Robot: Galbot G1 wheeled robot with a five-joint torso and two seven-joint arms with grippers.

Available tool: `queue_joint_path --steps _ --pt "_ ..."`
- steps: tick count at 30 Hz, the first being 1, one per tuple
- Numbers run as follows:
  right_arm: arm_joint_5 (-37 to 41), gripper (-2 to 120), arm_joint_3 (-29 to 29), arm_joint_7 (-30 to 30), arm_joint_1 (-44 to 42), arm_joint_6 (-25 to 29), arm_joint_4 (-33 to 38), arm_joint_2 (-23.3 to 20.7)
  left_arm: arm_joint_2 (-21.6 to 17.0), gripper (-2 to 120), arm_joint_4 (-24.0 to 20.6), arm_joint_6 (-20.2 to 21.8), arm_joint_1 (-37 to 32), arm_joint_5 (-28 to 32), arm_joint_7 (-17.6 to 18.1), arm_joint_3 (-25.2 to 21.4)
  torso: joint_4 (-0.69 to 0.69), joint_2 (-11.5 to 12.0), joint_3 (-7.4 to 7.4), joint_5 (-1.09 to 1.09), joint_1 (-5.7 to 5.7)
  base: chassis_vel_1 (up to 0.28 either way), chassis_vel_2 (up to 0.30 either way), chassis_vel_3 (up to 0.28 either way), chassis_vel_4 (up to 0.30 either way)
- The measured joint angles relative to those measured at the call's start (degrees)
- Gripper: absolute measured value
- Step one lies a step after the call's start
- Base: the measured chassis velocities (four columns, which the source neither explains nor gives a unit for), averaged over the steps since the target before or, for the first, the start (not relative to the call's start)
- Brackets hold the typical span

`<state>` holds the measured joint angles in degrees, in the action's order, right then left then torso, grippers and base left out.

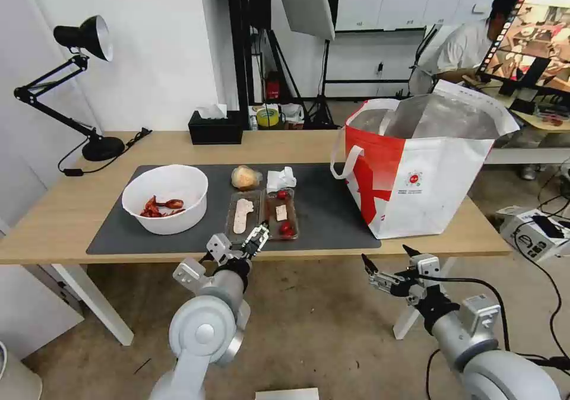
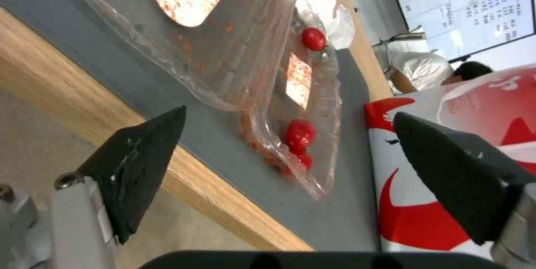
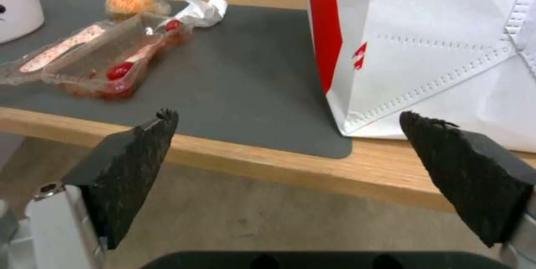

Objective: Pick up the trash from the table and place it into the takeout bag.

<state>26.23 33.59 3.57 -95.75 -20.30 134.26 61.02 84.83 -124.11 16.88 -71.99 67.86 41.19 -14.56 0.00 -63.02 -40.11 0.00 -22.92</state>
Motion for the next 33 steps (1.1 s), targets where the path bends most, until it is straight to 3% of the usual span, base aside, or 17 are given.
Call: queue_joint_path --steps 16,33 --pt "-0.1 100 0.58 0.05 -0.58 0.05 0.49 -0.32 1.44 100 2.02 2.15 1.9 0.77 2.15 0.08 0.0 0.0 0.0 0.0 0.0 0.0 0.0 0.0 0.0" --pt "-0.42 100 0.63 0.09 -1.04 0.18 0.52 -0.16 0.08 100 5.29 2.33 5.31 2.51 2.29 -0.78 -0.01 -0.01 0.0 -0.01 0.0 0.0 0.0 0.0 0.0"
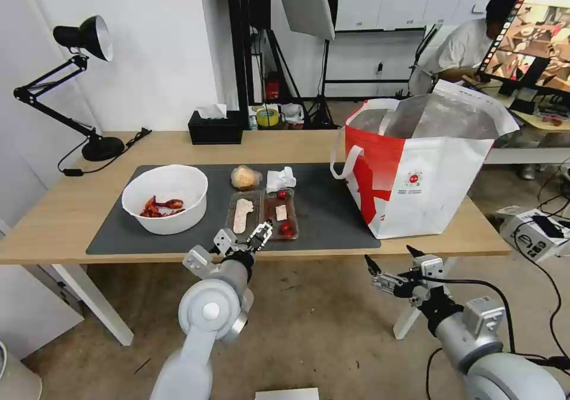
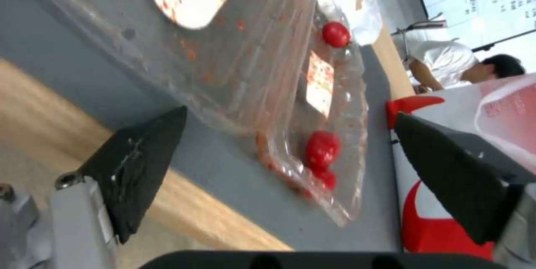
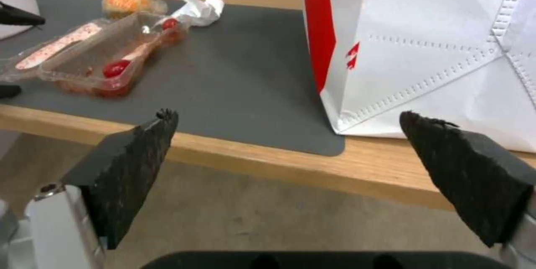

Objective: Pick up the trash from the table and place it into the takeout bag.

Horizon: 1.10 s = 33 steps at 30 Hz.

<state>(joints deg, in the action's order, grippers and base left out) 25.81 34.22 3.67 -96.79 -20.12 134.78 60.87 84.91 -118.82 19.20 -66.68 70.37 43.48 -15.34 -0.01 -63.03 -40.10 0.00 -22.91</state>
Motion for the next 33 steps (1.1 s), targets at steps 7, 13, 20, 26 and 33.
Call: queue_joint_path --steps 7,13,20,26,33 --pt "-0.39 100 -0.08 0.01 -0.16 0.07 -0.03 0.0 -1.1 100 0.12 -0.05 1.05 0.84 0.26 -0.49 0.01 0.0 -0.01 0.0 0.0 0.0 0.0 0.0 0.0" --pt "-1.05 100 -0.56 0.01 -0.14 0.29 -0.46 0.36 -1.08 100 -0.69 -0.43 1.42 1.1 -0.59 -0.64 0.01 0.0 -0.01 0.0 -0.01 0.0 0.0 0.0 0.0" --pt "-1.12 100 -0.59 0.01 -0.24 0.4 -0.56 0.38 -1.55 100 -3.07 -0.83 1.15 1.56 -2.4 -1.72 0.01 0.01 0.0 0.0 0.0 0.0 0.0 0.0 0.0" --pt "-0.93 100 -0.67 0.0 -0.22 0.41 -0.58 0.35 -2.29 100 -3.95 -1.09 1.46 1.96 -3.16 -1.81 0.01 0.01 0.0 0.0 -0.01 0.0 0.0 0.0 0.0" --pt "-0.89 100 -0.94 -0.02 -0.04 0.4 -0.87 0.48 -3.33 100 -3.08 -2.22 3.71 3.58 -3.26 -0.65 0.01 0.01 -0.01 0.0 -0.01 0.0 0.0 0.0 0.0"
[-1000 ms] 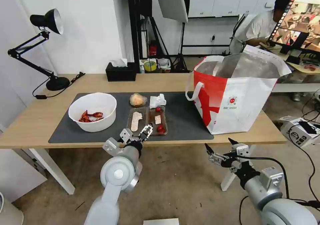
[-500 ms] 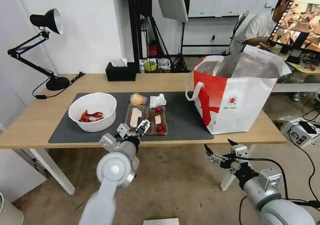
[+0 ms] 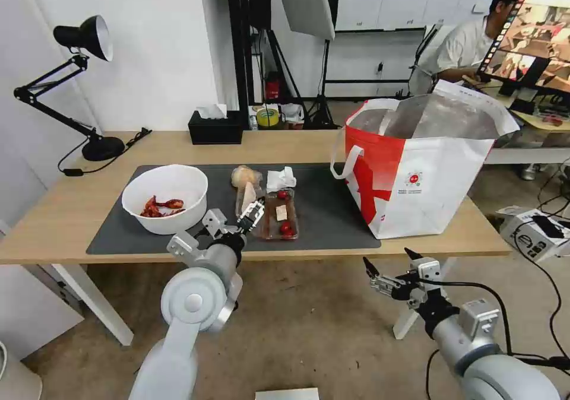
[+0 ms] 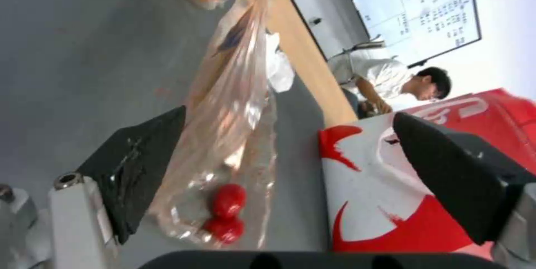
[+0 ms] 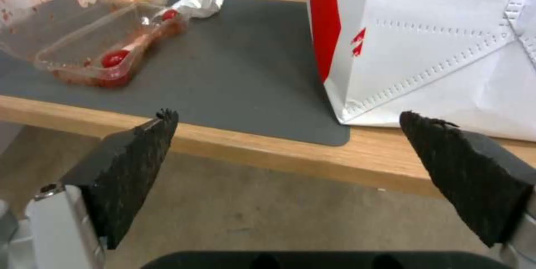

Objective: Pick up the trash from the table and place it into the takeout bag.

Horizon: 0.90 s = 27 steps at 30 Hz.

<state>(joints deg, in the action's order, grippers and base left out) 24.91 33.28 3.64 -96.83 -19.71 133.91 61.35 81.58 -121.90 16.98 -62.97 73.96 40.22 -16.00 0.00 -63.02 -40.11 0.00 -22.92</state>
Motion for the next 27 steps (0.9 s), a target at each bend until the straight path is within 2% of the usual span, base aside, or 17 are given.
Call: queue_joint_path --steps 10,17,18,21,24,27 --pt "0.05 100 0.64 -0.01 -0.21 -0.06 -0.1 -0.21 0.28 100 1.58 -0.6 2.22 1.5 -0.12 0.58 0.0 0.0 0.0 0.0 0.0 0.0 0.0 0.0 0.0" --pt "0.18 100 1.3 -0.01 -0.74 -0.06 0.3 -0.28 0.41 100 4.94 -0.04 4.95 1.46 -0.74 3.93 0.0 0.0 0.0 0.0 0.0 0.0 0.0 0.0 0.0" --pt "0.19 100 1.73 -0.01 -1.35 -0.06 0.66 -0.2 0.45 100 6.6 0.03 6.91 1.46 -0.78 5.45 0.0 0.0 0.0 0.0 0.0 0.0 0.0 0.0 0.0" --pt "0.2 100 2.22 -0.01 -1.99 -0.06 1.07 -0.05 0.33 100 7.65 0.05 8.74 1.37 -0.84 6.78 -0.01 0.0 0.0 0.01 0.0 0.0 0.0 0.0 0.0" --pt "0.28 100 3.04 -0.01 -2.73 -0.06 1.67 0.13 0.1 100 8.61 -0.01 10.17 0.04 -2.04 7.65 -0.01 0.0 0.0 0.01 0.0 0.0 0.0 0.0 0.0" --pt "0.94 100 4.11 -0.02 -3.46 -0.06 2.31 0.19 -0.76 100 9.8 -0.03 11.52 -2.41 -5.37 8.03 0.0 0.0 0.0 0.0 0.0 0.0 0.0 0.0 0.0"
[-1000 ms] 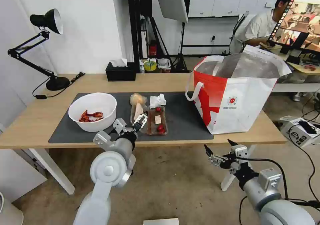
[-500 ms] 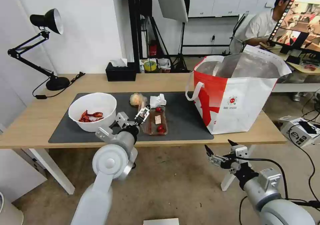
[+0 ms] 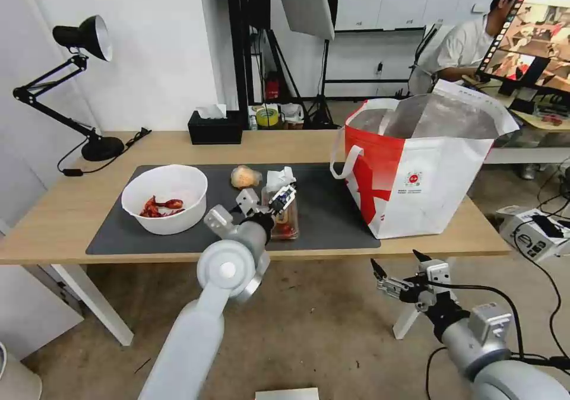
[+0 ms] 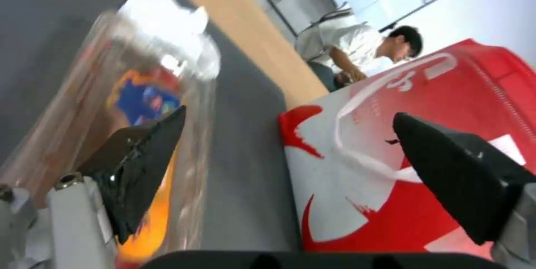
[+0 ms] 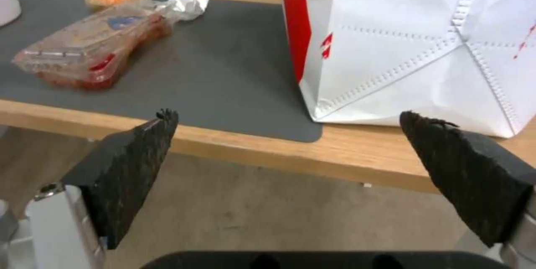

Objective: Pick up the trash from the table and place it into the takeout bag.

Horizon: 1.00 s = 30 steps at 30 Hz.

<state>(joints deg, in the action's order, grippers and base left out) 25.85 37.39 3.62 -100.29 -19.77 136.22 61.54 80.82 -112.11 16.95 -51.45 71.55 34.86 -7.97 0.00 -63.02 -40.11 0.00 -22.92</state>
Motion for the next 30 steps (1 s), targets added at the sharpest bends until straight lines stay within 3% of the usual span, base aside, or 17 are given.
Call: queue_joint_path --steps 2,4,5,8,9,12,13,16,18,20,21,22,24,30 --pt "0.12 100 0.17 0.0 -0.11 0.0 0.09 -0.02 -0.39 100 0.23 0.0 0.25 -0.97 -1.15 0.18 0.0 0.0 0.0 0.0 0.0 0.0 0.0 0.0 0.0" --pt "0.46 100 0.49 0.0 -0.36 0.0 0.28 -0.16 -2.29 100 0.84 0.05 1.08 -5.7 -5.94 1.18 0.0 0.0 0.0 0.0 0.0 0.0 0.0 0.0 0.0" --pt "0.46 100 0.49 0.0 -0.36 0.0 0.28 -0.16 -2.29 100 0.84 0.05 1.08 -5.7 -5.94 1.18 0.0 0.0 0.0 0.0 0.0 0.0 0.0 0.0 0.0" --pt "1.45 100 0.54 0.05 -0.22 0.0 0.34 -0.6 -7.19 96 2.53 -1.01 1.58 -15.26 -18.65 2.92 0.0 0.0 0.0 0.0 0.0 0.0 0.0 0.0 0.0" --pt "1.45 100 0.54 0.05 -0.22 0.0 0.34 -0.6 -7.19 96 2.53 -1.01 1.58 -15.26 -18.65 2.92 0.0 0.0 0.0 0.0 0.0 0.0 0.0 0.0 0.0" --pt "3.21 100 0.38 0.16 0.37 0.01 0.31 -1.22 -12.01 82 6.53 -5.36 2.18 -27.87 -33.25 4.63 0.01 0.0 0.0 -0.01 0.0 0.0 0.0 0.0 0.0" --pt "3.21 100 0.38 0.16 0.37 0.01 0.31 -1.22 -12.01 82 6.53 -5.36 2.18 -27.87 -33.25 4.63 0.01 0.0 0.0 -0.01 0.0 0.0 0.0 0.0 0.0" --pt "5.69 100 0.01 0.44 1.23 0.01 0.09 -2.29 -15.9 69 10.53 -9.17 3.97 -36.21 -43.42 6.07 0.0 0.0 0.0 -0.01 0.0 0.0 0.0 0.0 0.0" --pt "6.26 100 -0.13 0.53 1.53 0.02 -0.03 -2.61 -16.55 65 11.15 -9.75 4.33 -37.6 -44.96 6.27 0.0 0.0 0.01 -0.01 0.0 0.0 0.0 0.0 0.0" --pt "8.39 100 -1.35 0.97 3.53 0.73 -1.18 -3.99 -20.13 45 13.94 -11.84 5.78 -43.53 -53.3 6.75 0.01 0.0 0.0 -0.01 0.0 0.0 0.0 0.0 0.0" --pt "8.68 100 -1.91 1.06 4.17 0.78 -1.63 -4.21 -21.26 35 14.95 -11.87 6.23 -44.72 -55.35 7.26 0.01 0.0 0.0 -0.01 0.0 0.0 0.0 0.0 0.0" --pt "8.68 100 -1.91 1.06 4.17 0.78 -1.63 -4.21 -21.26 35 14.95 -11.87 6.23 -44.72 -55.35 7.26 0.01 0.0 0.0 -0.01 0.0 0.0 0.0 0.0 0.0" --pt "9.1 100 -2.67 1.09 4.99 0.8 -2.05 -4.24 -23.01 20 16.39 -12.24 6.84 -47.94 -58.87 8.82 0.01 0.0 0.0 -0.01 0.0 0.0 0.0 0.0 0.0" --pt "11.08 100 -3.84 1.04 6.24 1.02 -2.35 -5.23 -23.52 3 17.65 -11.92 6.93 -48.93 -59.36 8.95 0.0 0.0 0.0 -0.01 0.0 0.0 0.0 0.0 0.0"
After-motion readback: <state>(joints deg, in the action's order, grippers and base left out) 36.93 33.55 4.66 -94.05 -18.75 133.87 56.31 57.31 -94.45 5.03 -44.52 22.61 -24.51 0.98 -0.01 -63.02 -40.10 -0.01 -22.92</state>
